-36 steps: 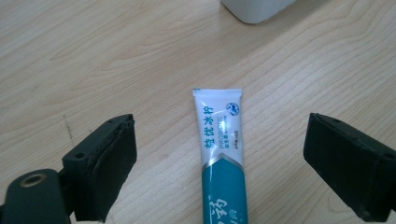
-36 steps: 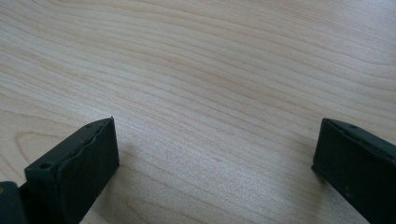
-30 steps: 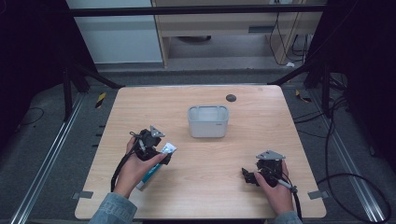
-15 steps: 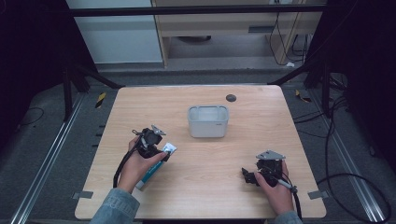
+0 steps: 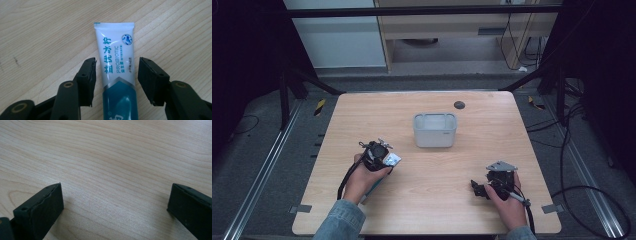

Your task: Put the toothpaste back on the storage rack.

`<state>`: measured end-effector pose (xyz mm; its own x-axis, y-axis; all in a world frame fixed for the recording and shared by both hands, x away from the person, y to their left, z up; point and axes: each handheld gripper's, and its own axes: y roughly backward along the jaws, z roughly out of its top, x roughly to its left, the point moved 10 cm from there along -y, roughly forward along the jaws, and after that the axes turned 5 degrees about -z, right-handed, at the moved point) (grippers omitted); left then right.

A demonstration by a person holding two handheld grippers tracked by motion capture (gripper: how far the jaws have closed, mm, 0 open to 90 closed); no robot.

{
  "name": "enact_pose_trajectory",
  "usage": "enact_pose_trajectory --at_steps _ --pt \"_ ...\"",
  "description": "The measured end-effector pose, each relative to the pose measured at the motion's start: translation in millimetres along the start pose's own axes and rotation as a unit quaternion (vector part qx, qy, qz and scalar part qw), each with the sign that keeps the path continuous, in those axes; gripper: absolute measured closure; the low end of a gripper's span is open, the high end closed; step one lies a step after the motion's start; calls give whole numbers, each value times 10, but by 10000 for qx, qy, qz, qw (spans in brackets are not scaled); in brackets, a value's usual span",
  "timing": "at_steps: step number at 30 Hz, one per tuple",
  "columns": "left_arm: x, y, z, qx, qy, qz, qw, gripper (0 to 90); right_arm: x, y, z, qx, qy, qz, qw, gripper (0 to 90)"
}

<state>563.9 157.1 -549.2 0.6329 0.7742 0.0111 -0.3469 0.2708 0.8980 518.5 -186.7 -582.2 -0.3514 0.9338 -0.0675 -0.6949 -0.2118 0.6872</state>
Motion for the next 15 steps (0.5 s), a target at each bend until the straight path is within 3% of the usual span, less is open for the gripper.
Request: enact_pose_trajectory --at_steps 15 --pt "9 -98 -45 344 56 -118 9993 530 16 9 0 33 -83 34 10000 4"
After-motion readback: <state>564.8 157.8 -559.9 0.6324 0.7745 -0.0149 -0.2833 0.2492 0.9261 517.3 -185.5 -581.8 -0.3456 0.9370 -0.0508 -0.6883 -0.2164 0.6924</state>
